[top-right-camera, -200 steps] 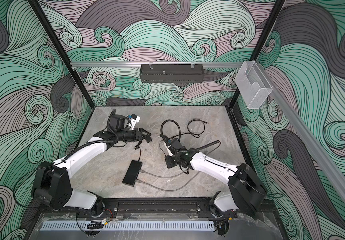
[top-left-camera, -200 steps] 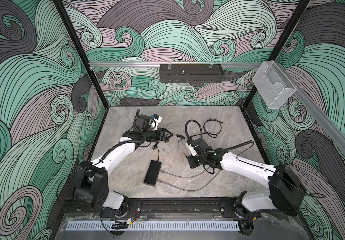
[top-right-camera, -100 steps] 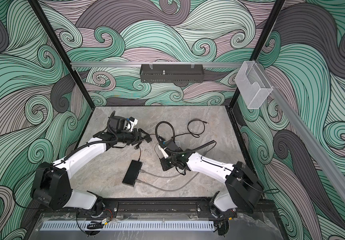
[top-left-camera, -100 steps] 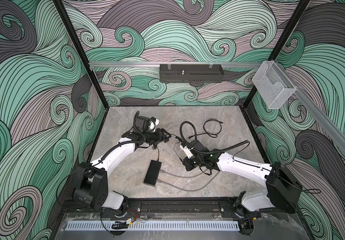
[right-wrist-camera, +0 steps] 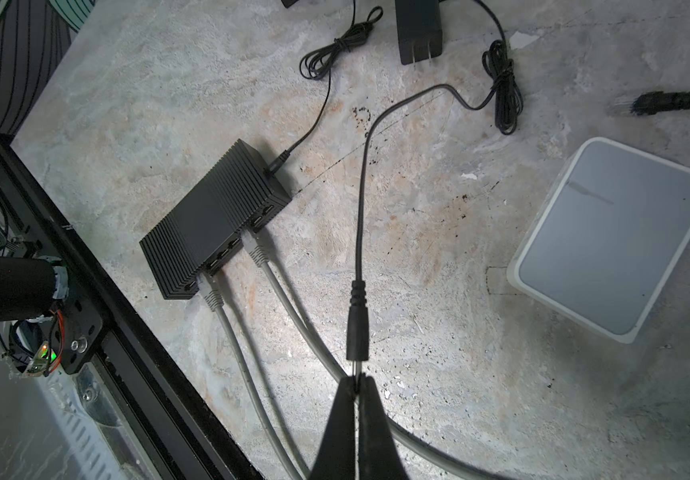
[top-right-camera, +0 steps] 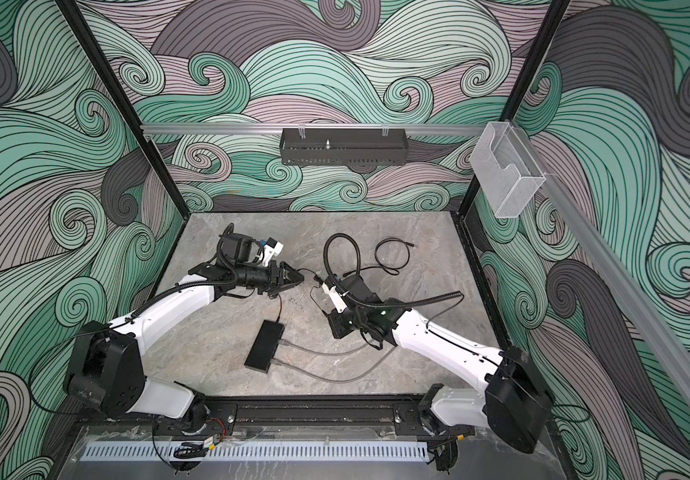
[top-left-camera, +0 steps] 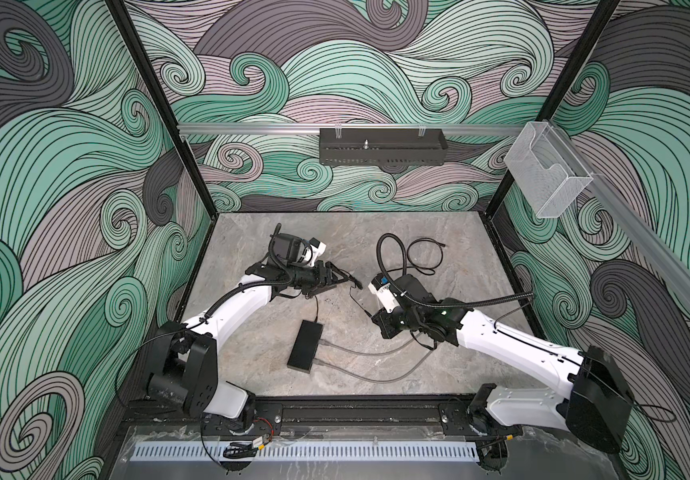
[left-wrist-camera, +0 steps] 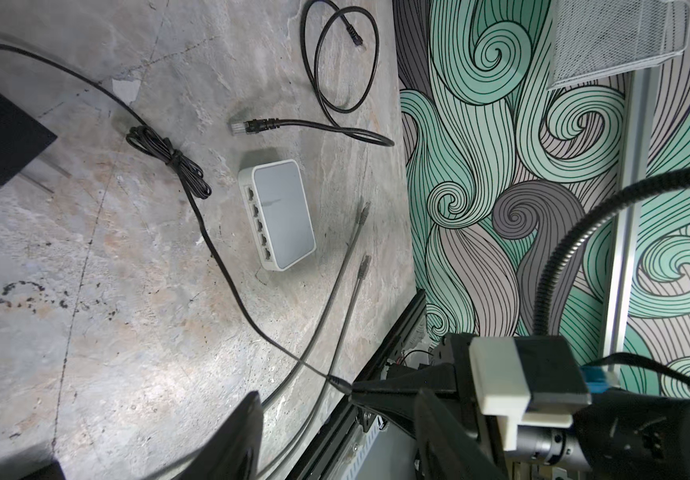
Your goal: Insert the plug into the switch port
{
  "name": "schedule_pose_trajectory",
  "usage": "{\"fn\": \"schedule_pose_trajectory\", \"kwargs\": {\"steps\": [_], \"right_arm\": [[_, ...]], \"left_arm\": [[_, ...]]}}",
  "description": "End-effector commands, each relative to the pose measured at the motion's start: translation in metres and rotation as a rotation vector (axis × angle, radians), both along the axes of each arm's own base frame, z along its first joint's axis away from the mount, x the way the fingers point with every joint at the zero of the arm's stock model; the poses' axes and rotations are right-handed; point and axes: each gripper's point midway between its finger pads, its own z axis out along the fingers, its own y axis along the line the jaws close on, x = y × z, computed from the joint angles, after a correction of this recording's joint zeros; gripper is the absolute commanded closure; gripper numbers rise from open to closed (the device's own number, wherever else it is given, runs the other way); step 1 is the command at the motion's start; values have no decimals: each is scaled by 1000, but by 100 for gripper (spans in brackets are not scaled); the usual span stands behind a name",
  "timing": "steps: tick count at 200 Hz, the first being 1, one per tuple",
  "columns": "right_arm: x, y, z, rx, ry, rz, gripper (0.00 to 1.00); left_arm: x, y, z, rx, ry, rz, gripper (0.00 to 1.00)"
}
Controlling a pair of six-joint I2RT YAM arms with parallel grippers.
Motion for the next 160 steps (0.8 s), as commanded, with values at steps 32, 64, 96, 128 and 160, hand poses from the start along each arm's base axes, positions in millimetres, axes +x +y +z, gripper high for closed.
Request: {"fn": "schedule_pose_trajectory", "kwargs": {"steps": [32,64,96,128,160], "right_arm": [[7,-1,12,22,-7,-8,100],[11,-4,14,38,-5,-29,100],[9,-13,21,32,18,-27,100],[8,-28,38,14,-3,-28,100],[4,-39,45,28,4,-41,100]], "left_arm": [[-9,0,10,6,-31,-52,38],[-13,1,24,-15,-64,-42,38],[-11,4,27,-4,-75,-36,37],[-13,12,33,30,-104,-23,37],[-15,16,43,28,-141,-15,36]]}}
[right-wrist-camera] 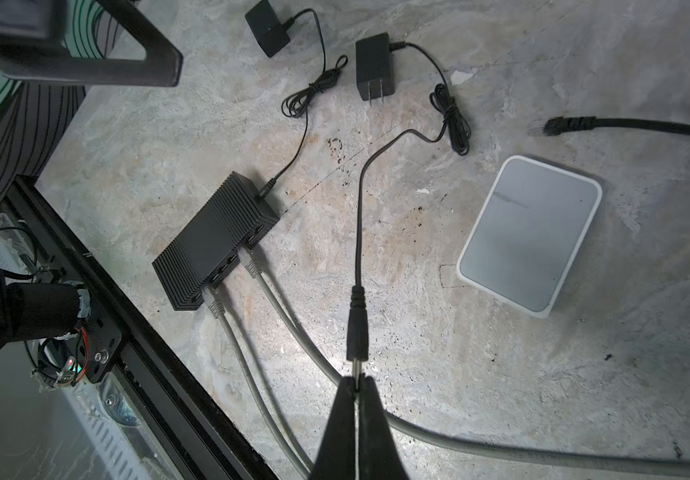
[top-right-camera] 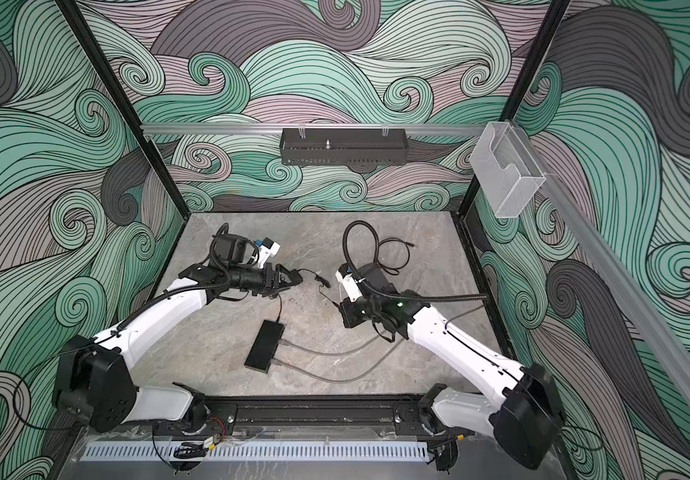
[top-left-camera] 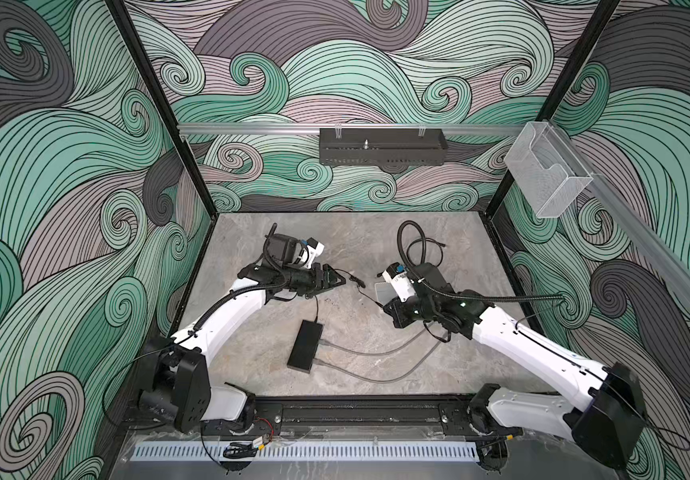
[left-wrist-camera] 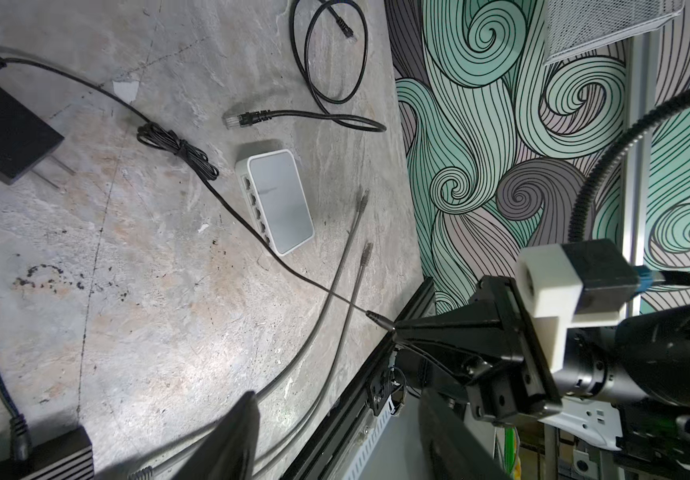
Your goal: Insert the plug into the switch port
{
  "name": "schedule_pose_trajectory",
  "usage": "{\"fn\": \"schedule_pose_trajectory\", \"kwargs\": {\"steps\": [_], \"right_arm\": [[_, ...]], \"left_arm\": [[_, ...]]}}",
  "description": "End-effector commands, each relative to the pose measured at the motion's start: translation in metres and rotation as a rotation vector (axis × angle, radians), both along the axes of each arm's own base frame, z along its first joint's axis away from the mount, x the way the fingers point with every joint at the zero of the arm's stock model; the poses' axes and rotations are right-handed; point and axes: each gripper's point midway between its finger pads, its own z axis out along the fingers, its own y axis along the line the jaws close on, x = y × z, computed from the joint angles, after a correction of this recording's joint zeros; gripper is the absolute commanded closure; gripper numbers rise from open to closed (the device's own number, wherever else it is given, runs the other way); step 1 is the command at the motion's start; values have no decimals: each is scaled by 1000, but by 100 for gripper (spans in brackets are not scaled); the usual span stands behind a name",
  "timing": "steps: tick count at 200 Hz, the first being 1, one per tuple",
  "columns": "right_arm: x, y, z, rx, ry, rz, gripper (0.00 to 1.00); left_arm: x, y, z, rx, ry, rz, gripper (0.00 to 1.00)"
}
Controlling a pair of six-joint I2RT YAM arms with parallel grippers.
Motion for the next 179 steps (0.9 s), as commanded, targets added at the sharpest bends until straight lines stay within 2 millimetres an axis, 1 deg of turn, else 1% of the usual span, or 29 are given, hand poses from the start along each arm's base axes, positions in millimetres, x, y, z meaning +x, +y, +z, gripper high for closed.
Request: {"fn": "schedule_pose_trajectory", "kwargs": {"steps": [1,33,58,74,92,105,130,143,148,150,153,179], "right_arm": [[-8,-7,10,-1,15,15,100],[-19,-5,8,20,75,29,100],[-18,-1,8,24,84,43,100],[-16,2,1,20,84,65,100],[-15,6,-7,18,90,85,100],[-18,11,-9,42,99,111,100],[-18,17,-10,75,80,138,100],[-15,18,-12,71,76,137,100],[-14,20,-11,75,74,134,100],[-13,20,-12,77,74,132,100],[-12,22,-12,82,74,132,100],[-4,32,-12,120,53,118,100]], "left_arm": [[1,6,24,0,-78,6,36],[1,8,35,-42,-91,3,36],[6,14,33,-45,-92,24,37],[9,16,33,-63,-77,27,34],[12,15,27,-73,-51,28,32],[14,14,21,-71,-36,22,32],[15,9,15,-94,-11,-4,33],[16,6,10,-108,20,-19,34],[15,5,11,-118,26,-26,34],[17,4,4,-116,50,-26,34],[18,3,1,-119,65,-28,34],[12,-8,2,-152,81,-69,35]]}}
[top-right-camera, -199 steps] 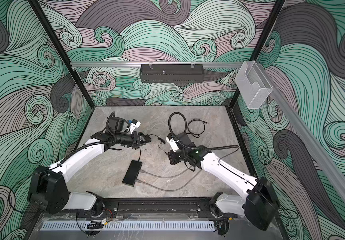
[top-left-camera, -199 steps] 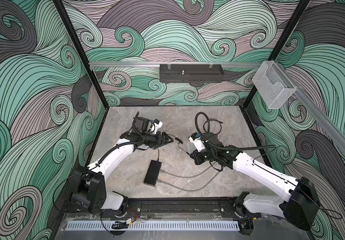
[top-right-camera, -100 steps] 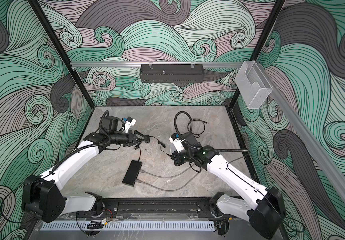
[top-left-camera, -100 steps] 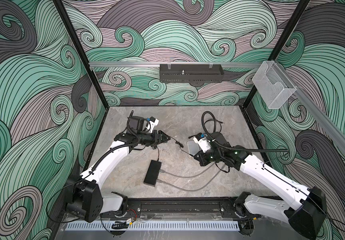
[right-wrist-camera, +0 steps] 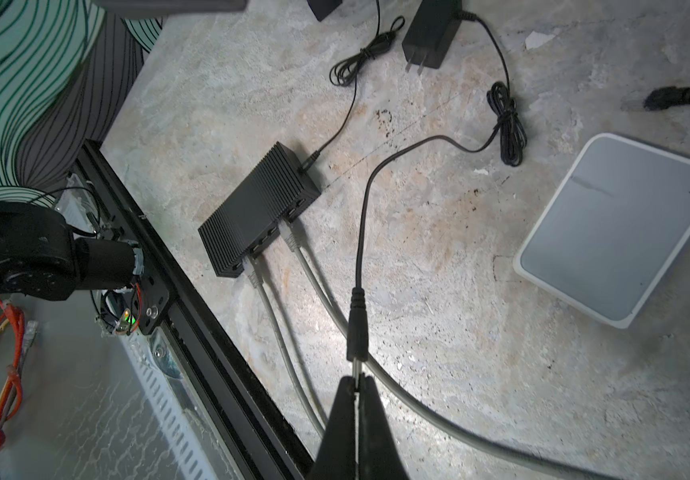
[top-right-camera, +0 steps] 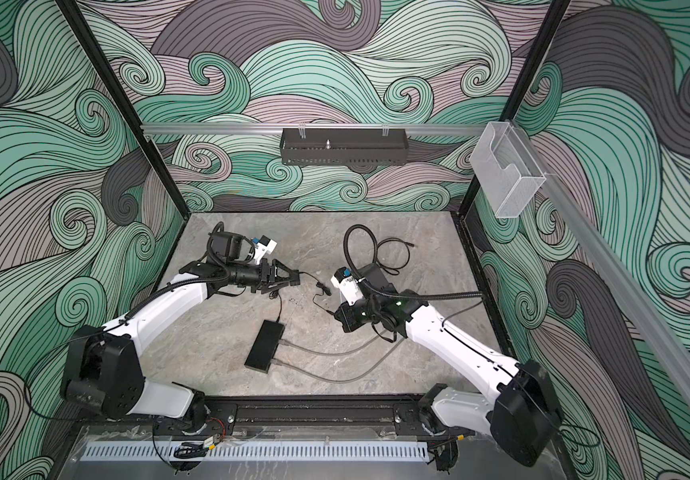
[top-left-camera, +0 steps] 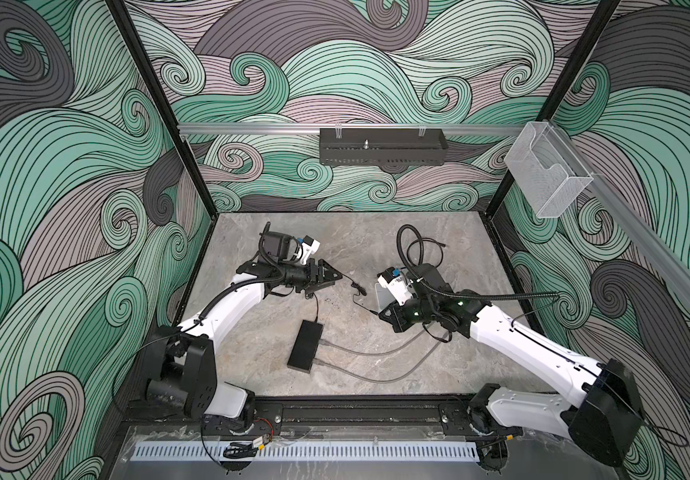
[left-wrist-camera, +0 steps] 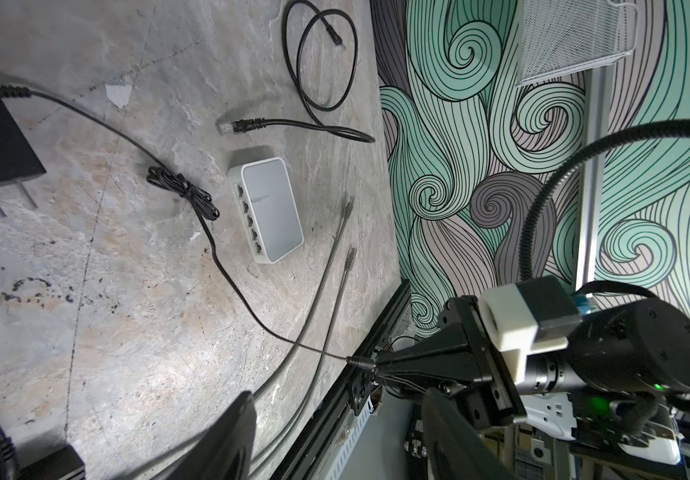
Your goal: Insert the plug into the switch port
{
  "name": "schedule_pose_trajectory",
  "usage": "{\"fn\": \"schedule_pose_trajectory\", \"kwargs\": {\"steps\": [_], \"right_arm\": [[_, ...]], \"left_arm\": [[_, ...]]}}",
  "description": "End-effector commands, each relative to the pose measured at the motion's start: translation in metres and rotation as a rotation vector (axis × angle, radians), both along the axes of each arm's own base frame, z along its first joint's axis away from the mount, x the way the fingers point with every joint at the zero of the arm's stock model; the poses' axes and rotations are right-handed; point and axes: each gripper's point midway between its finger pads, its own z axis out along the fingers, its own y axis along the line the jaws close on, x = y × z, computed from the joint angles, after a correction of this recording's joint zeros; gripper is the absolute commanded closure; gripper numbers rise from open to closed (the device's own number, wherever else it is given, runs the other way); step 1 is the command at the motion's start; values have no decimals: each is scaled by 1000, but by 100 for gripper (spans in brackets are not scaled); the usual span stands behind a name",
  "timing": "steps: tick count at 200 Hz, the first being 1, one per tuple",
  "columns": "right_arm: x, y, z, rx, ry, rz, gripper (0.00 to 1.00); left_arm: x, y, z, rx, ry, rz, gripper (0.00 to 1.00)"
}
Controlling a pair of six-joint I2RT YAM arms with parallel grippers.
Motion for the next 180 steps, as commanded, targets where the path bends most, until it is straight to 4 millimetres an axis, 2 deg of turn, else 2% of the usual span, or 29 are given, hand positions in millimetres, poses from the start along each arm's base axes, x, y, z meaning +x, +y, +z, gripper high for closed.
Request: {"fn": "schedule_pose_trajectory", "kwargs": {"steps": [1,23,41,44,59,87,97,112,122,130,140,147,160,180], "right_arm": [[8,13,1,50,-24,5,100],[12,19,3,55,-16,12,100],[12,22,6,41,-5,39,100],[11,22,5,37,-2,44,100],[10,22,5,33,-3,58,100],[3,21,0,29,19,82,100],[-1,21,0,30,34,95,100],[-8,20,0,29,55,119,100],[-11,20,1,31,63,130,100],[-14,20,3,37,69,139,100],[-17,20,5,51,72,145,100],[-20,21,5,63,82,150,100],[-25,26,10,103,102,170,100],[-32,34,14,167,140,203,100]], "left_arm": [[-5,-12,14,-63,-14,-58,35],[-14,-19,18,-45,-55,-105,36],[-16,-16,18,-3,-135,-122,36],[-18,-15,26,4,-185,-126,36],[-20,-11,27,85,-354,-145,38],[-40,-19,34,234,-736,-301,40],[-53,-24,35,275,-876,-400,41],[-69,-25,30,344,-1043,-545,41],[-68,-22,24,408,-1108,-584,44],[-69,-20,18,433,-1146,-615,51],[-79,-21,11,425,-1214,-692,61],[-86,-22,9,413,-1265,-732,65],[-95,-24,5,413,-1363,-774,66],[-96,-21,2,446,-1456,-749,61]]}}
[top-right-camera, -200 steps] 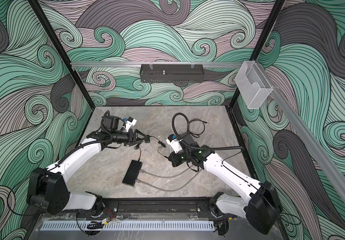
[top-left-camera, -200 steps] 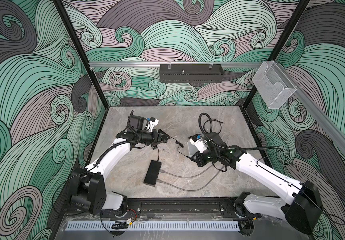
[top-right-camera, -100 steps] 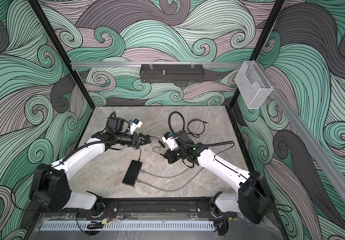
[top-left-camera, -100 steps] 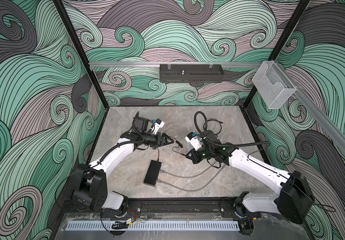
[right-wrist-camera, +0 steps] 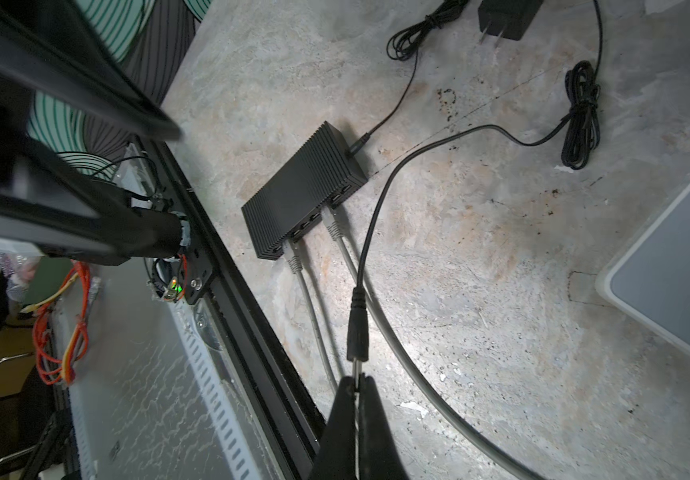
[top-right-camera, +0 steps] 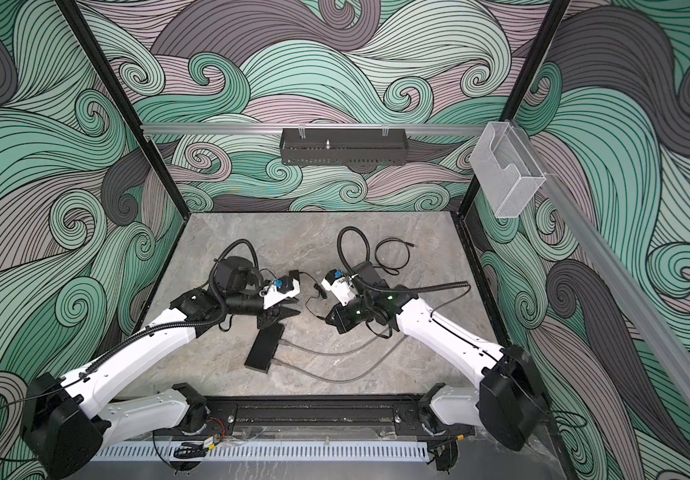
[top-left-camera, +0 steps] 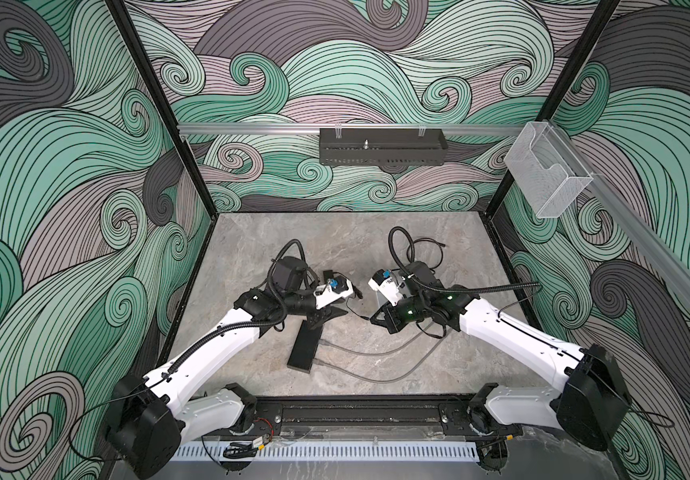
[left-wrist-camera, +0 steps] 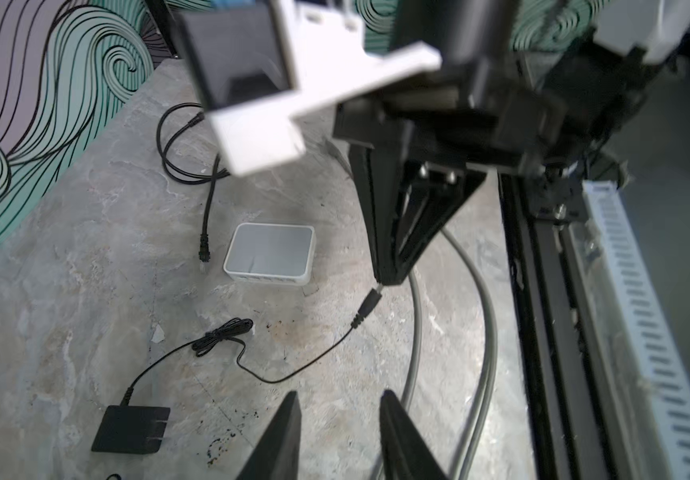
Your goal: Insert the plug into the switch port
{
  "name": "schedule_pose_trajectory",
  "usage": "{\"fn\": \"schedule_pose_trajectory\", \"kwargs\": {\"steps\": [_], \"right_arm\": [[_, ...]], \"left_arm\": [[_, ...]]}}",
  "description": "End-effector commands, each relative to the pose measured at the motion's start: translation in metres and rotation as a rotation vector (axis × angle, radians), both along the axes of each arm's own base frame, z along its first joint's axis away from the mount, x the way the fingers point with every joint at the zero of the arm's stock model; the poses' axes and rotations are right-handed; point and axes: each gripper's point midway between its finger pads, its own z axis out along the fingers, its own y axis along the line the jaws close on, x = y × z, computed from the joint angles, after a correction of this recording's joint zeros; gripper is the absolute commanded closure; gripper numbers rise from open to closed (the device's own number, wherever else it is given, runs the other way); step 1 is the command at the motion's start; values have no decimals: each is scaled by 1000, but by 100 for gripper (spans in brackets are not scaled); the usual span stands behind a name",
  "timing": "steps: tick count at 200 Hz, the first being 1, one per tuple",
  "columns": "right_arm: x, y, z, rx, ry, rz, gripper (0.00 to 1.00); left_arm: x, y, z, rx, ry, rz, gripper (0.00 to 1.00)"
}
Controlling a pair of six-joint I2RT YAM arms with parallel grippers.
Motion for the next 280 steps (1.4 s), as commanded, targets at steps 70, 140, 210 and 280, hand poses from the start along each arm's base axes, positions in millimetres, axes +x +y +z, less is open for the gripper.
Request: {"fn": "schedule_pose_trajectory", "kwargs": {"steps": [70,140,210,280], "right_arm": [[-29,23,27,193,120,143,100],[-28,12,38,240,105,124,100],[-22,4,45,279,125,91,100],[-27,4,41,288,158,99,100]], "left_arm": [[-6,-18,18,-121,-333,-138,53],[-29,-35,-1,-137,-279,-385,54],[-30,-38,-9,-127,-241,-411,78],[-17,-39,1,-146,-269,-328,66]]}}
